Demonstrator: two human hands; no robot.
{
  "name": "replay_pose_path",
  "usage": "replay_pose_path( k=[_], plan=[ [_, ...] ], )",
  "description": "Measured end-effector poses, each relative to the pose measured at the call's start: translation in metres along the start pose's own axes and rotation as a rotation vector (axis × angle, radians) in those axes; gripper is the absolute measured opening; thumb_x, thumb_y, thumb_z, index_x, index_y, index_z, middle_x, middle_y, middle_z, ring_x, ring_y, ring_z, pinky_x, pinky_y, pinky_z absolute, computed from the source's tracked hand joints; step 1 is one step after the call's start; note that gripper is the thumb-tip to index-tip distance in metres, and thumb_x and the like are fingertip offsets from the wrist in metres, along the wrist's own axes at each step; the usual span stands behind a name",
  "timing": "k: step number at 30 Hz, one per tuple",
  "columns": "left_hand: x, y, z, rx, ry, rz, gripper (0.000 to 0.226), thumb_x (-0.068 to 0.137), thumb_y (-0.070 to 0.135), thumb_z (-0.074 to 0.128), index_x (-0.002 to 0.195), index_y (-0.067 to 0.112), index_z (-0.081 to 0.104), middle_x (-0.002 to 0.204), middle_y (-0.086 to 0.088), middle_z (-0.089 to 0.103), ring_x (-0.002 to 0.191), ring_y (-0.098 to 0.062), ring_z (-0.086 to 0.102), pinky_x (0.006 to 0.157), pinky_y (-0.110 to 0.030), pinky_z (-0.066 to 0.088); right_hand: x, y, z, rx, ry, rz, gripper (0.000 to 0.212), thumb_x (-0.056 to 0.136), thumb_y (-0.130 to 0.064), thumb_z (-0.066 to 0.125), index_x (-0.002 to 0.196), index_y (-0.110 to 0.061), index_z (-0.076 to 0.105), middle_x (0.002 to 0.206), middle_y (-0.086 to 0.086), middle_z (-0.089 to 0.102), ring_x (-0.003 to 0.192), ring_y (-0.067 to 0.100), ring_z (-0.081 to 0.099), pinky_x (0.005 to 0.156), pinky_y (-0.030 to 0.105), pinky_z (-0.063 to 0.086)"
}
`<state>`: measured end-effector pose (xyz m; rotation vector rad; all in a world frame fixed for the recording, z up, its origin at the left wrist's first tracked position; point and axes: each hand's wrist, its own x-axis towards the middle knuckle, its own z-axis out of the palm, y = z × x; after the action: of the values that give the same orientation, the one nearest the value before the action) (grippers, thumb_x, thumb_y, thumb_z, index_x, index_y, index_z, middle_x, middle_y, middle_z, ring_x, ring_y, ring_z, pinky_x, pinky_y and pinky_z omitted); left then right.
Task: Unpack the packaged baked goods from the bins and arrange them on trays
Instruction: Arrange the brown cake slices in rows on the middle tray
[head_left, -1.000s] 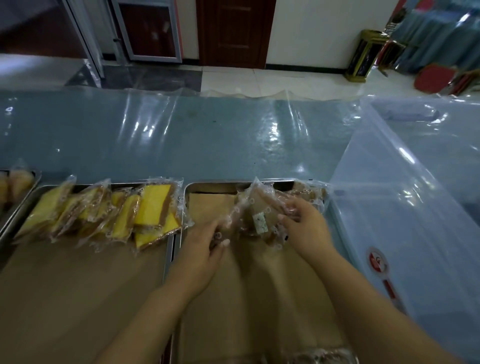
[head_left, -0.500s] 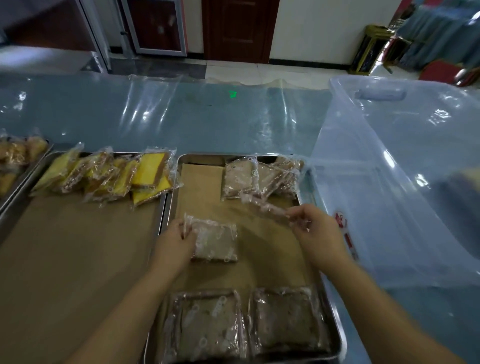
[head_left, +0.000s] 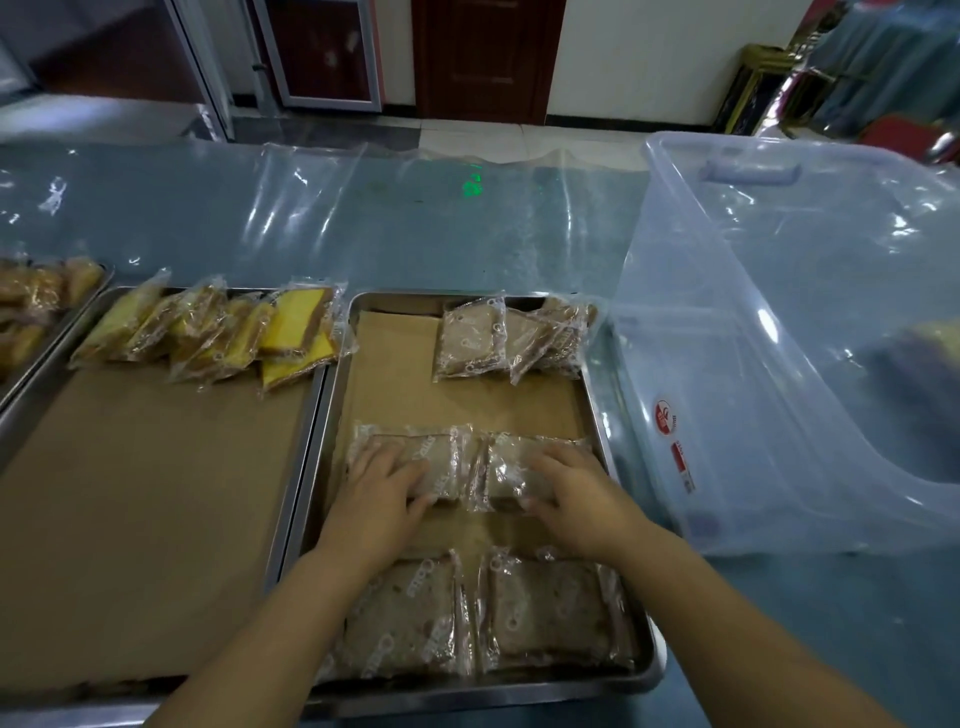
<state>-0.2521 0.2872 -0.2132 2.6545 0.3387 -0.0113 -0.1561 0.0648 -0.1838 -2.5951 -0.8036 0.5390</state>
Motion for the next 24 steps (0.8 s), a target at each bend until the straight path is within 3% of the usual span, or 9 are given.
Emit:
replay_pose_path(
  k=[3,11,15,17,21,24],
  plan=[
    [-0.006,-0.006,0.003,0.02,-0.042,-0.003,0.051,0.088,0.041,0.056,0.136,0.031,0.043,0.153,0.001,0.025,0.141,-0.021,0.01,0.114,-0.038,0.014,0.002,-0.001,0.011,-0.127,-0.09,-0.014,0.047,0.094,-0.044,0.047,0.14,-0.034,0.038,0.157,-0.002,0.014,0.143,0.022,0.004,0.114,0.043,0.017],
    [-0.024,-0.008,-0.008,0.027,-0.039,0.029,0.034,0.09,0.05,0.047,0.116,0.034,0.063,0.128,0.01,0.051,0.118,-0.017,0.035,0.1,-0.034,0.033,-0.013,0.001,0.01,-0.195,-0.043,-0.062,0.033,0.095,-0.045,0.041,0.123,-0.036,0.056,0.144,-0.007,0.037,0.131,0.019,0.029,0.104,0.04,0.032],
    [-0.011,-0.007,-0.022,0.007,-0.01,0.062,0.029,0.092,0.044,0.047,0.104,0.027,0.067,0.107,0.011,0.062,0.101,-0.016,0.05,0.086,-0.031,0.042,-0.001,-0.005,0.0,-0.016,0.042,-0.013,0.032,0.092,-0.043,0.049,0.117,-0.027,0.059,0.119,-0.004,0.058,0.104,0.014,0.053,0.088,0.035,0.047],
    [0.003,-0.005,-0.03,-0.038,0.002,0.051,0.027,0.091,0.044,0.048,0.1,0.025,0.066,0.097,0.009,0.062,0.091,-0.014,0.055,0.077,-0.032,0.046,0.013,-0.008,-0.009,0.054,0.098,0.047,0.031,0.09,-0.043,0.054,0.113,-0.023,0.061,0.108,-0.004,0.059,0.091,0.014,0.057,0.08,0.036,0.051],
    [0.042,0.004,-0.038,-0.079,0.024,0.032,0.029,0.09,0.043,0.052,0.107,0.022,0.064,0.103,0.005,0.062,0.093,-0.014,0.057,0.077,-0.03,0.048,0.052,-0.014,-0.028,0.178,0.251,0.155,0.035,0.088,-0.039,0.059,0.118,-0.023,0.056,0.113,-0.005,0.058,0.095,0.014,0.057,0.081,0.034,0.05],
    [0.077,0.015,-0.039,-0.189,0.05,0.006,0.025,0.089,0.041,0.056,0.105,0.024,0.063,0.099,0.006,0.061,0.09,-0.011,0.058,0.068,-0.024,0.043,0.081,-0.019,-0.042,0.315,0.356,0.225,0.03,0.085,-0.036,0.062,0.112,-0.027,0.052,0.11,-0.005,0.059,0.094,0.013,0.056,0.081,0.035,0.051]
  ],
)
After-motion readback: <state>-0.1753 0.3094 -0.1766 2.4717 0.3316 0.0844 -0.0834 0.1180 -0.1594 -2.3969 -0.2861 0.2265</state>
